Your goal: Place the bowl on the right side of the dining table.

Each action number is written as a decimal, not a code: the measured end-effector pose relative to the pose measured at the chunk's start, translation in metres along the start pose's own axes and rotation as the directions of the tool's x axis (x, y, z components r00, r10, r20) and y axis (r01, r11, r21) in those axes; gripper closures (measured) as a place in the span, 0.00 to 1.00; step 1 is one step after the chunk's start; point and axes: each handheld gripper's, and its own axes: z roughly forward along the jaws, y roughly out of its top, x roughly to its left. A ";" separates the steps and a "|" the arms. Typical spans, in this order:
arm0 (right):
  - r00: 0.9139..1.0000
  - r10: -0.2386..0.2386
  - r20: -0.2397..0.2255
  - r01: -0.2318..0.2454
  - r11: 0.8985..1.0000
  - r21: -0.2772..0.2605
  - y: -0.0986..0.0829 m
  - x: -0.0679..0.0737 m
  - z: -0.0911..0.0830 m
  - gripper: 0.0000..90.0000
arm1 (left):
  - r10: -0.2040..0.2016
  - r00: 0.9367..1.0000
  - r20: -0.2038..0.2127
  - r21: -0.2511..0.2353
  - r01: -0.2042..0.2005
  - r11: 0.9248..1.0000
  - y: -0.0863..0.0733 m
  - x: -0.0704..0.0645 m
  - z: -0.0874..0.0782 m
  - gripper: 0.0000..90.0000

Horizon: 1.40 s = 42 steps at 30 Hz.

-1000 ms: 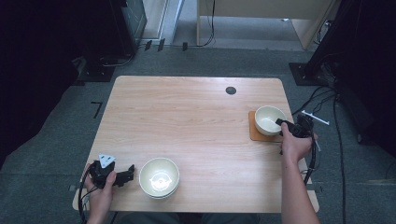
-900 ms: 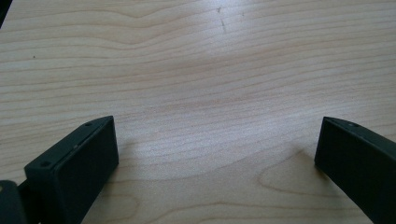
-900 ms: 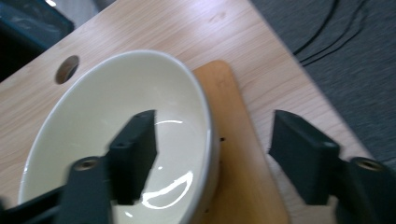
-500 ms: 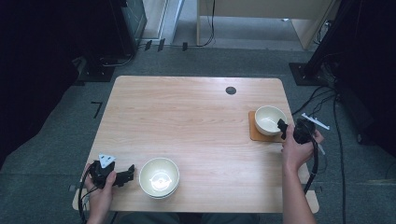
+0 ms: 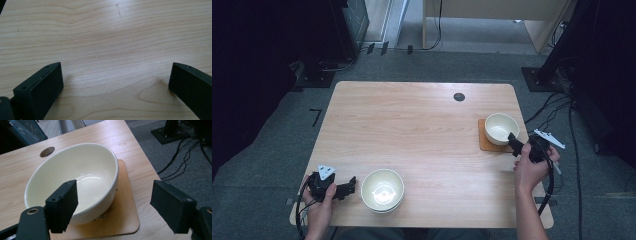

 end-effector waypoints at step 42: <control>0.997 -0.057 -0.047 0.057 0.998 0.009 -0.042 -0.016 -0.035 0.22 | 0.000 1.000 0.000 0.000 0.000 1.000 0.000 0.000 0.000 0.00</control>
